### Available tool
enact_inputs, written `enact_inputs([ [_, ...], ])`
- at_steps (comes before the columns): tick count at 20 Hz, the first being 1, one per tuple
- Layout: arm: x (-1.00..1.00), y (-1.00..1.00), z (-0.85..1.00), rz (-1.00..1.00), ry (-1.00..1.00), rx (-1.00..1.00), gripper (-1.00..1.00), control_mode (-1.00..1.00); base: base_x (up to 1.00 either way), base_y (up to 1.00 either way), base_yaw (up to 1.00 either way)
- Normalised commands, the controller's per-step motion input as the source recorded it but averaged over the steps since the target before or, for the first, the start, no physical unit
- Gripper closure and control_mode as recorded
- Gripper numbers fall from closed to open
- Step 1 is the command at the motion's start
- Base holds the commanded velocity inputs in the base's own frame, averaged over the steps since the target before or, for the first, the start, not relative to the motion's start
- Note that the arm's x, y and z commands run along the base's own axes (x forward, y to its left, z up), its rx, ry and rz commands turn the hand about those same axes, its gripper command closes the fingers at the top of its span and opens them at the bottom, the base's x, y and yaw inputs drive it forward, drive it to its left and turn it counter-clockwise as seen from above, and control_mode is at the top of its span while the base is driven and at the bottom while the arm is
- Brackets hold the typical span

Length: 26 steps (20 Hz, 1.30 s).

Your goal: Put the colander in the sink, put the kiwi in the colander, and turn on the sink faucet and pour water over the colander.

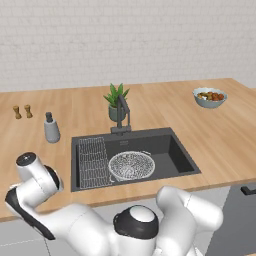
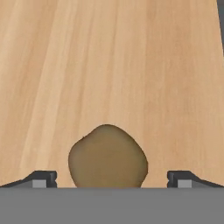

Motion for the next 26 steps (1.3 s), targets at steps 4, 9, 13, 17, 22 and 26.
enact_inputs([
  [4, 0.20, 0.07, -0.18, 0.00, 0.00, 0.02, -1.00, -1.00, 0.00, 0.00, 0.00],
  [9, 0.00, 0.21, -0.22, 0.00, 0.00, 0.00, -1.00, -1.00, 0.00, 0.00, 0.00],
  [13, 0.00, 0.02, -0.26, -0.01, 0.00, 0.00, -1.00, -1.00, 0.00, 0.00, 0.00],
  [17, 0.01, 0.00, -0.34, -0.03, 0.00, 0.00, 1.00, -1.00, 0.00, 0.00, 0.00],
  [22, 0.00, 0.00, -0.32, -0.04, 0.00, 0.00, 1.00, -1.00, 0.00, 0.00, 0.00],
  [26, -0.03, -0.16, -0.08, -0.06, -0.02, 0.00, 1.00, -1.00, 0.00, 0.00, 0.00],
])
